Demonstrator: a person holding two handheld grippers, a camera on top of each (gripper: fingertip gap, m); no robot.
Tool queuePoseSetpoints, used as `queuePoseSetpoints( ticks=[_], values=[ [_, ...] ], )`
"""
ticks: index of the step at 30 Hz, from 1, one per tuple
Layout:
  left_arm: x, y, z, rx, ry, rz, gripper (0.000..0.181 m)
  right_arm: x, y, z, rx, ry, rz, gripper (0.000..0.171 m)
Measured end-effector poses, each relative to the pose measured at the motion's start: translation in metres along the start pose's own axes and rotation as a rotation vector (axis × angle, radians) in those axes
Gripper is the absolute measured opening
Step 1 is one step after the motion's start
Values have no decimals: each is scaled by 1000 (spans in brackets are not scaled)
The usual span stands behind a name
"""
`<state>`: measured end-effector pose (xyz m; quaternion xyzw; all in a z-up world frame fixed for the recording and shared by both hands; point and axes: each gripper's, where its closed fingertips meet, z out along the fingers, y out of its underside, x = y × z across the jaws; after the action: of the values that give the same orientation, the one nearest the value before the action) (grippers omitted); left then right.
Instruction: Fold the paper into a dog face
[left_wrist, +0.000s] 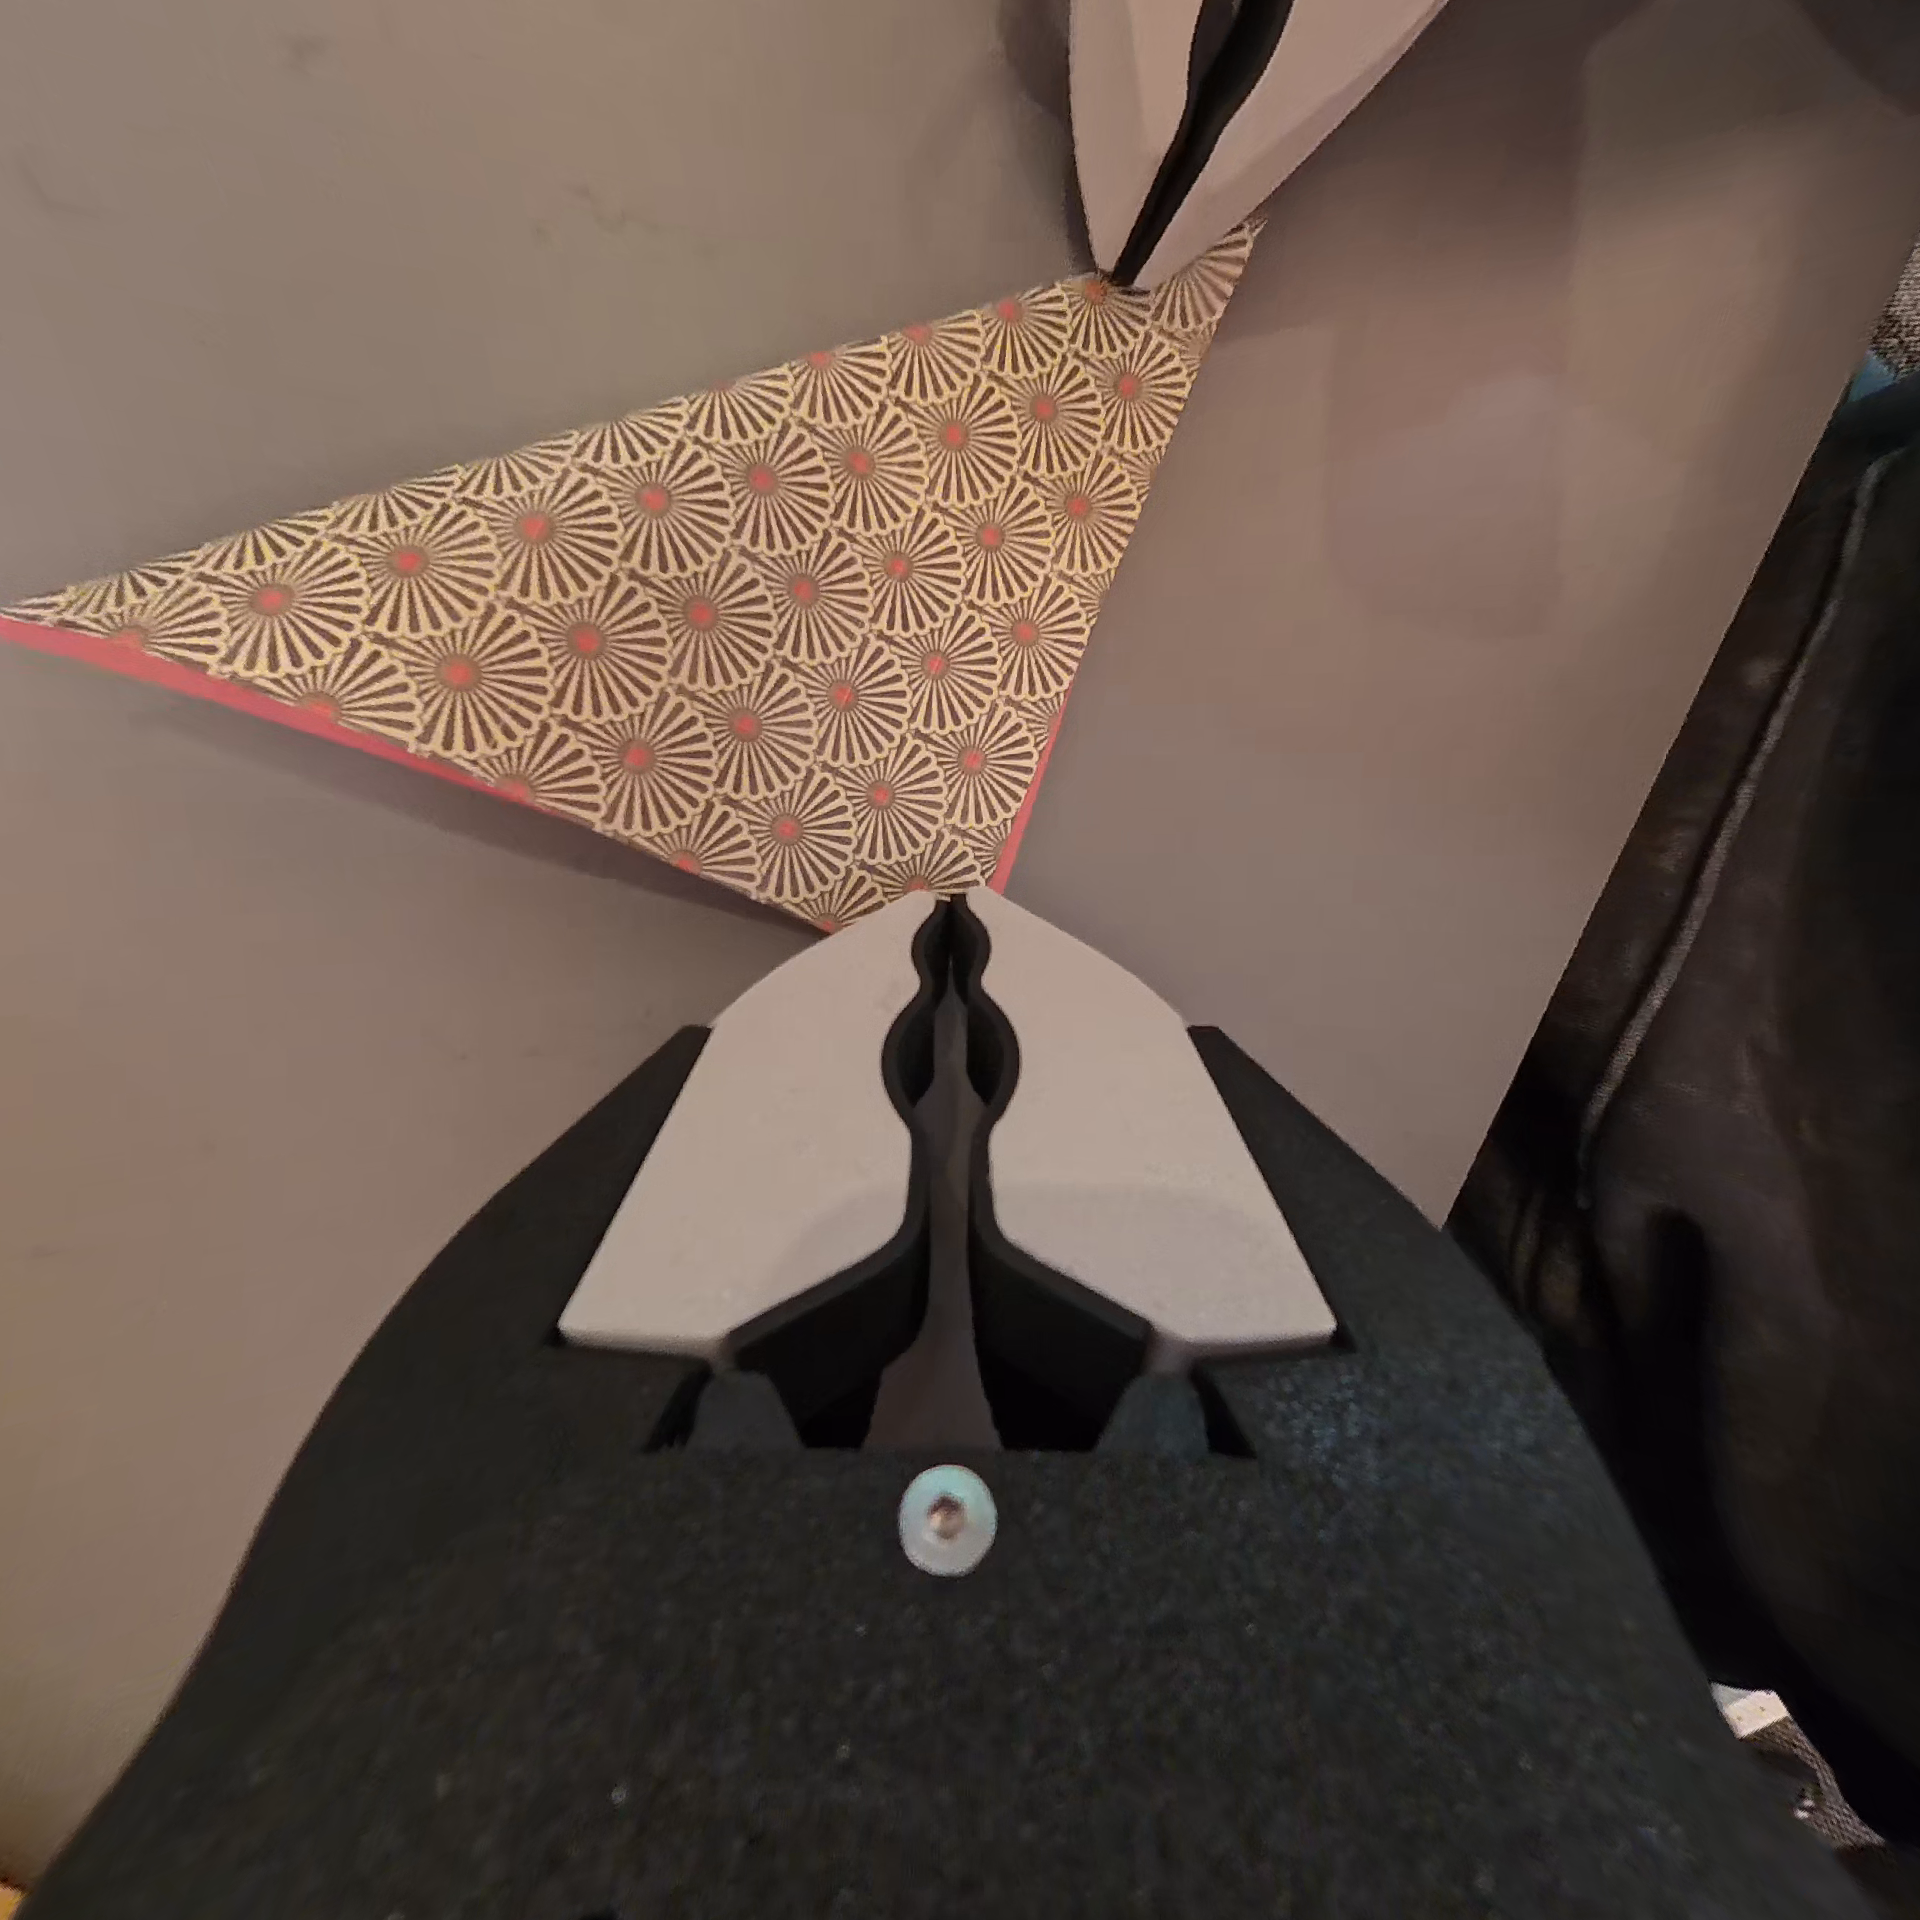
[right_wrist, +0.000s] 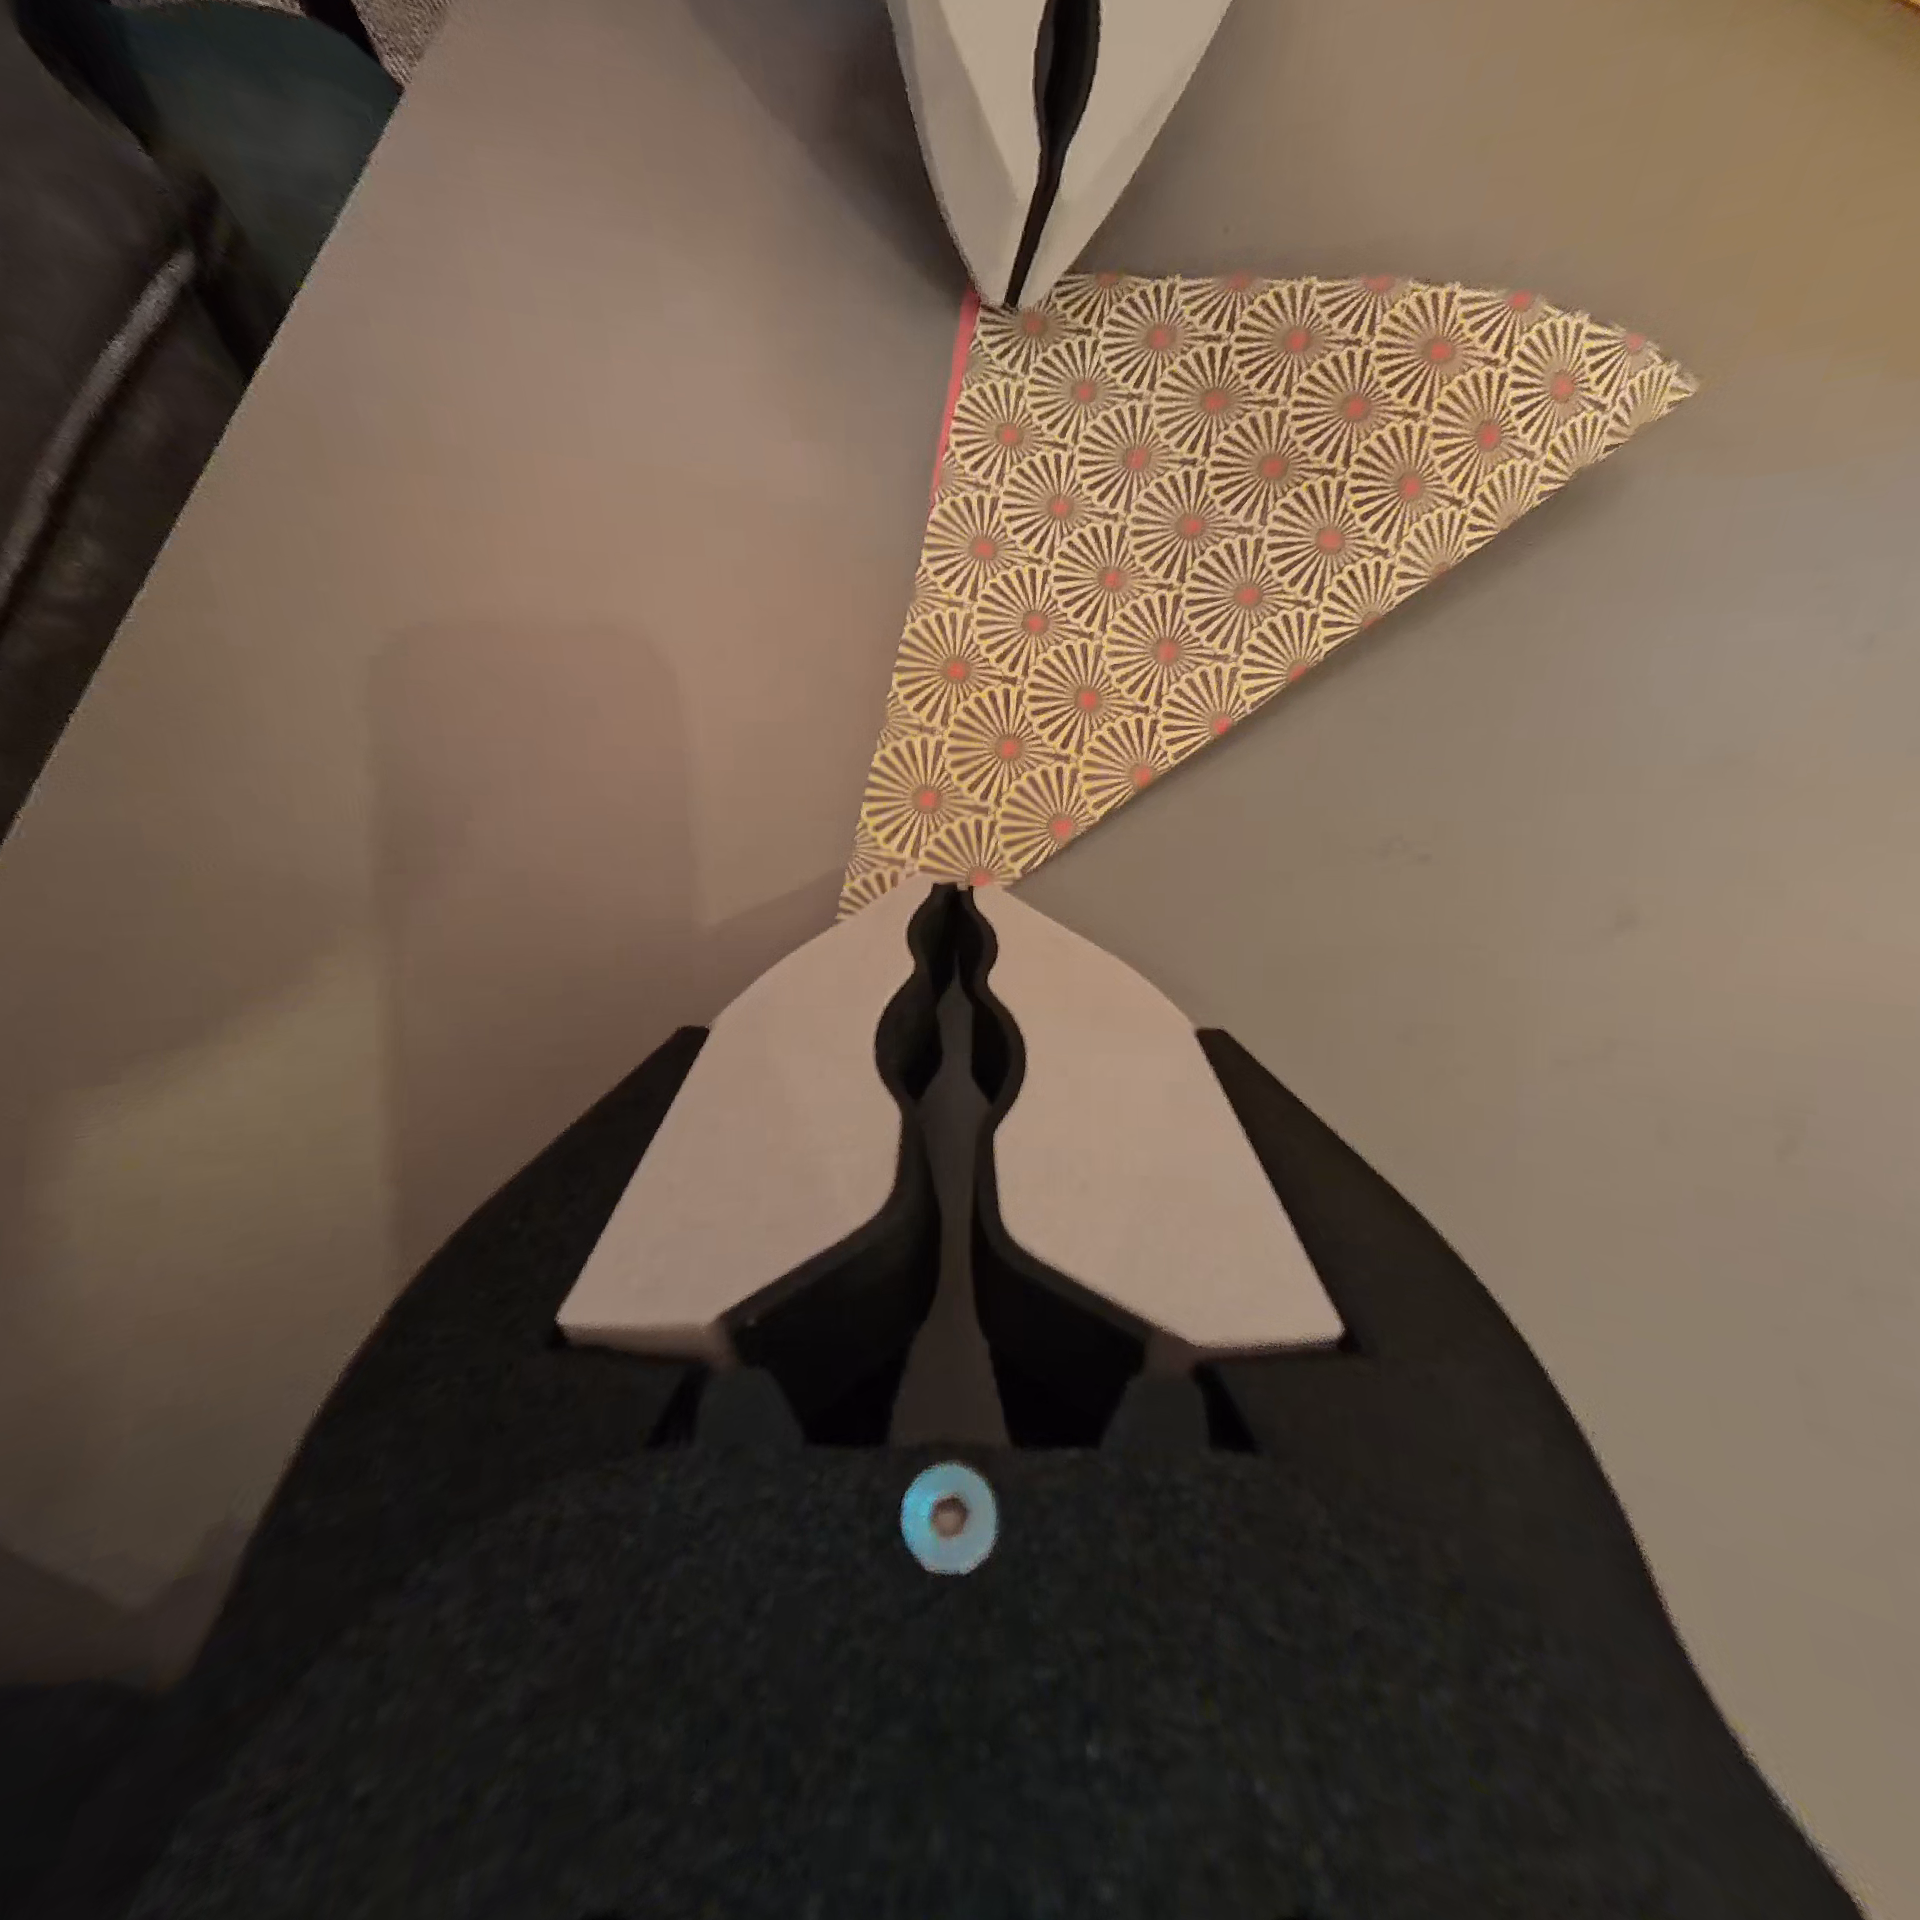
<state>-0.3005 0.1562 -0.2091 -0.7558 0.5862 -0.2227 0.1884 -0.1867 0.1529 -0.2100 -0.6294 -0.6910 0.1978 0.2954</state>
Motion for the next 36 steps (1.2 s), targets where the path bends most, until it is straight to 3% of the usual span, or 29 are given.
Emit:
queuePoseSetpoints(
  ticks=[6,12,18,30,36],
  values=[
    [0,0,0,-2,-9,4,0,-1,9,-9,-38,40,12,0],
    [0,0,0,-13,-33,9,0,2,-33,-20,85,86,36,0],
    [-1,0,0,-6,-48,9,0,-13,-9,7,-38,55,41,0],
    [-1,0,0,12,-28,-4,0,-15,-2,0,6,81,125,0],
    [-11,-9,-8,39,-141,-56,0,-15,-1,0,-19,88,147,0]
  ],
)
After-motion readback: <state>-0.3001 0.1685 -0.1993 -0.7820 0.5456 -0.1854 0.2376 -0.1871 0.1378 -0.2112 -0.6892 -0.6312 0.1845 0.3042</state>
